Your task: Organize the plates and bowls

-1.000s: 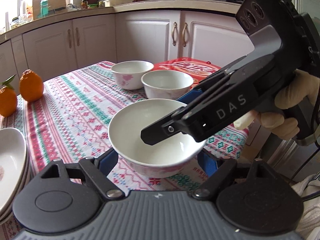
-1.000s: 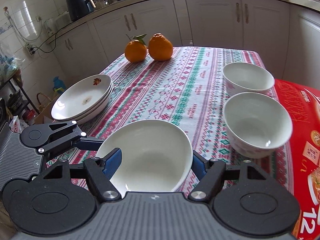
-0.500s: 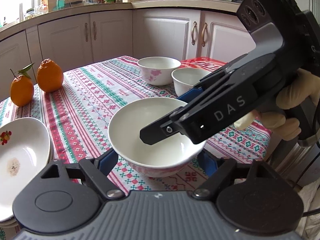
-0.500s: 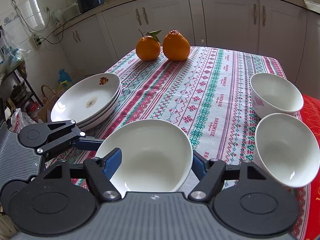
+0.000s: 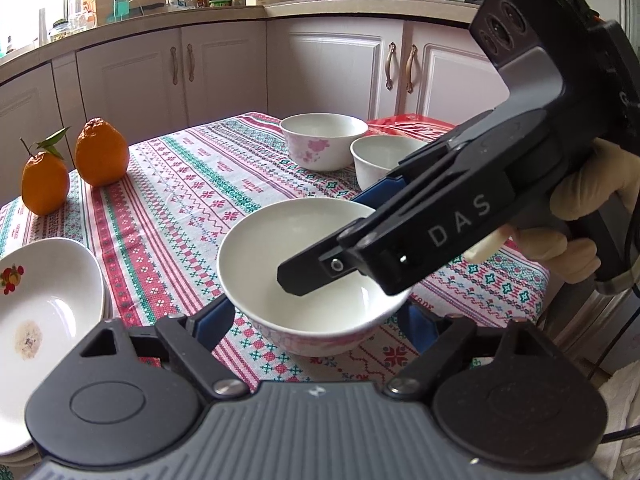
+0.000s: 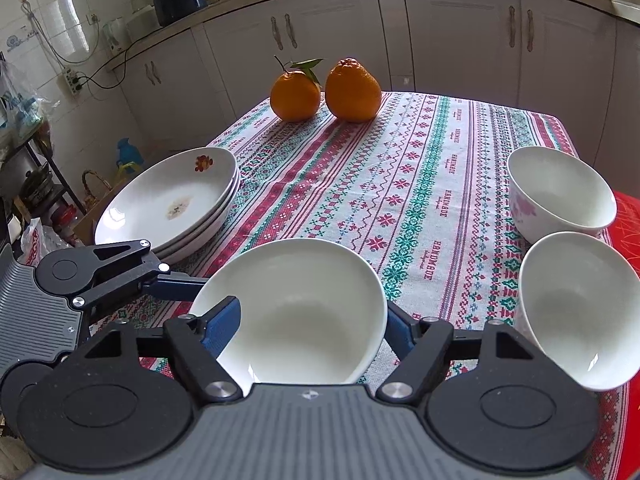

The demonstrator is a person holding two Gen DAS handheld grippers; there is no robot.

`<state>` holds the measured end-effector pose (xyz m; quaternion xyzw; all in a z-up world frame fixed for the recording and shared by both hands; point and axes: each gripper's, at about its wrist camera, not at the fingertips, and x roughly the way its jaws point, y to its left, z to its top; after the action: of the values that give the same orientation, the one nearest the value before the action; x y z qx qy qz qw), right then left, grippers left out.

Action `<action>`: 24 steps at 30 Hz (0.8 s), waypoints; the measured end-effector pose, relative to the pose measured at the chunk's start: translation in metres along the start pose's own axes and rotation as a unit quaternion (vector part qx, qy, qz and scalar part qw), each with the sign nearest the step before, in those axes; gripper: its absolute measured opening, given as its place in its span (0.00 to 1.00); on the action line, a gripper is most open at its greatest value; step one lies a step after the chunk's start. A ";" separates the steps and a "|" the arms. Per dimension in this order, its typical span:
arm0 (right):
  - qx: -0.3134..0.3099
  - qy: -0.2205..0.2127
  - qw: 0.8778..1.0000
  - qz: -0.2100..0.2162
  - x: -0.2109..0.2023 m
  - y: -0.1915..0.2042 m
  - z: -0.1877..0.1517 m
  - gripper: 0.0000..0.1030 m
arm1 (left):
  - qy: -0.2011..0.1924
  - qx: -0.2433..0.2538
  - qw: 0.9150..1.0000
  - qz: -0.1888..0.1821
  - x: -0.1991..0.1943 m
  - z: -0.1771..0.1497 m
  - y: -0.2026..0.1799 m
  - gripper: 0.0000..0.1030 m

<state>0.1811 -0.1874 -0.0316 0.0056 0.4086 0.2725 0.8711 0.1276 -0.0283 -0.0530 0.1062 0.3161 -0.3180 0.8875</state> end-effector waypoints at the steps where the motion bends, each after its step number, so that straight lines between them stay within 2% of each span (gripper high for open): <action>1: -0.002 -0.003 1.000 -0.002 -0.001 0.001 -0.001 0.88 | -0.001 0.002 1.000 0.001 0.000 0.000 -0.001 0.90; 3: -0.005 -0.009 1.000 -0.006 -0.004 0.003 -0.001 0.94 | -0.002 0.001 1.000 -0.003 -0.002 -0.001 -0.001 0.91; 7: -0.008 -0.019 1.000 -0.008 -0.013 0.004 -0.003 0.98 | 0.006 -0.007 1.000 -0.002 -0.003 -0.002 0.000 0.91; 11: -0.011 -0.029 0.999 -0.019 -0.024 0.006 -0.006 0.99 | 0.005 -0.017 1.000 -0.005 -0.010 -0.003 0.000 0.91; 18: -0.022 -0.059 0.997 -0.048 -0.054 0.008 -0.020 1.00 | 0.002 -0.004 1.000 0.010 -0.024 0.000 -0.007 0.92; 21: -0.019 -0.070 0.995 -0.064 -0.066 0.005 -0.026 1.00 | -0.003 0.002 1.000 0.016 -0.031 0.003 -0.011 0.97; 24: -0.019 -0.080 0.993 -0.086 -0.077 0.000 -0.034 1.00 | -0.008 0.003 1.000 0.012 -0.036 0.008 -0.016 0.97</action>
<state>0.1169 -0.2312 -0.0001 -0.0244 0.3312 0.2034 0.9210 0.1000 -0.0253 -0.0237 0.1102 0.3070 -0.3093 0.8933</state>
